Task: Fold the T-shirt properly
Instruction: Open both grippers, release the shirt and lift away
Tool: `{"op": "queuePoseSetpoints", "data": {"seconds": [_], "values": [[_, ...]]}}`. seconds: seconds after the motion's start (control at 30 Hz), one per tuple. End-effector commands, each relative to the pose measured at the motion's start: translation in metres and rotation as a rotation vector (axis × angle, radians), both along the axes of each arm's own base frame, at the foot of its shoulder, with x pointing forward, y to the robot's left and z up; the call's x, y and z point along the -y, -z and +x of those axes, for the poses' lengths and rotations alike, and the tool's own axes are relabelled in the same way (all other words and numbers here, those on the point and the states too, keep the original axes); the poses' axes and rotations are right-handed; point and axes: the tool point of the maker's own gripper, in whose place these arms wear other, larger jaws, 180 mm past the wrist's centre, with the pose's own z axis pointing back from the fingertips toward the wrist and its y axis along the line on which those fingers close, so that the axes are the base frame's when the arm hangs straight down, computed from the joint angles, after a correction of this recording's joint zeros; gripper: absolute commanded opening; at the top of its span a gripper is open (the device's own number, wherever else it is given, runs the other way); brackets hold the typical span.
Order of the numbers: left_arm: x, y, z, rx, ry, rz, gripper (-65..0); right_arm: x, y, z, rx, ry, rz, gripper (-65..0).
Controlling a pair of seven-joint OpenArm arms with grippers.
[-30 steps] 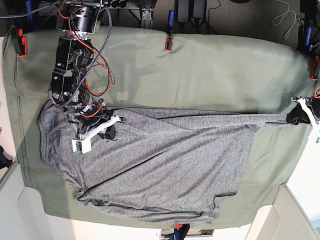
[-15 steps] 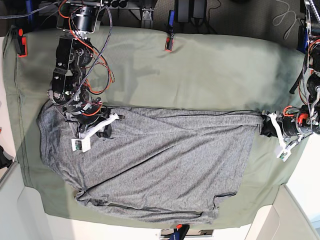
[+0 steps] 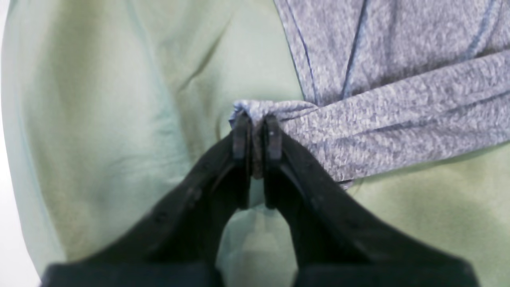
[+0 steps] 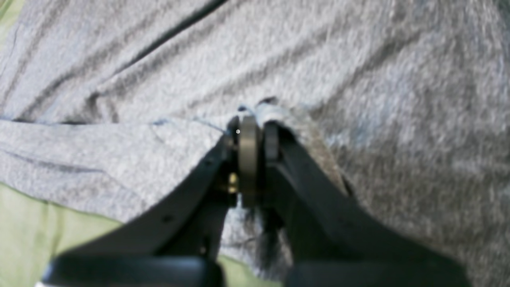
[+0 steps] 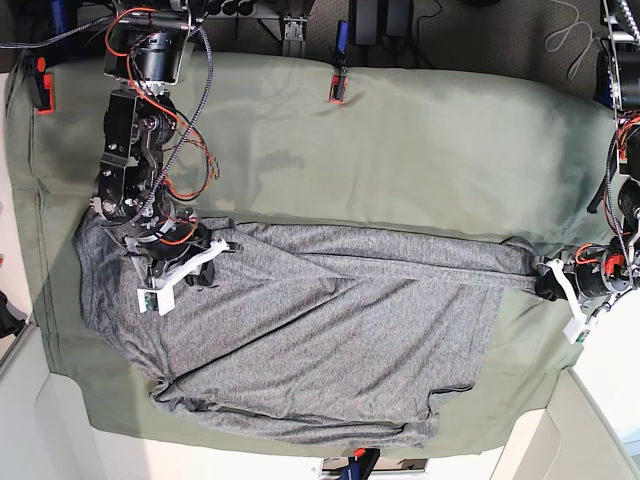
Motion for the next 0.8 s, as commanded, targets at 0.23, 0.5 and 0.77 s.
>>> {"op": "queuePoseSetpoints", "data": {"seconds": [0.23,0.5,0.77], "values": [[-0.003,-0.015,0.008,0.04,-0.002,-0.003,-34.8,-0.003,-0.019,0.013,0.061,0.003,0.029,-40.1],[0.012,-0.02,-0.011,-0.072,0.002,-0.17,-34.7,-0.025,-0.035,0.002,0.102,-0.089,0.142,-37.2],[-0.002,-0.054,-0.027,-0.098,-0.011,-0.28,-34.7,-0.011,-0.039,-0.047,0.097,-0.065,0.093,-37.2]]}}
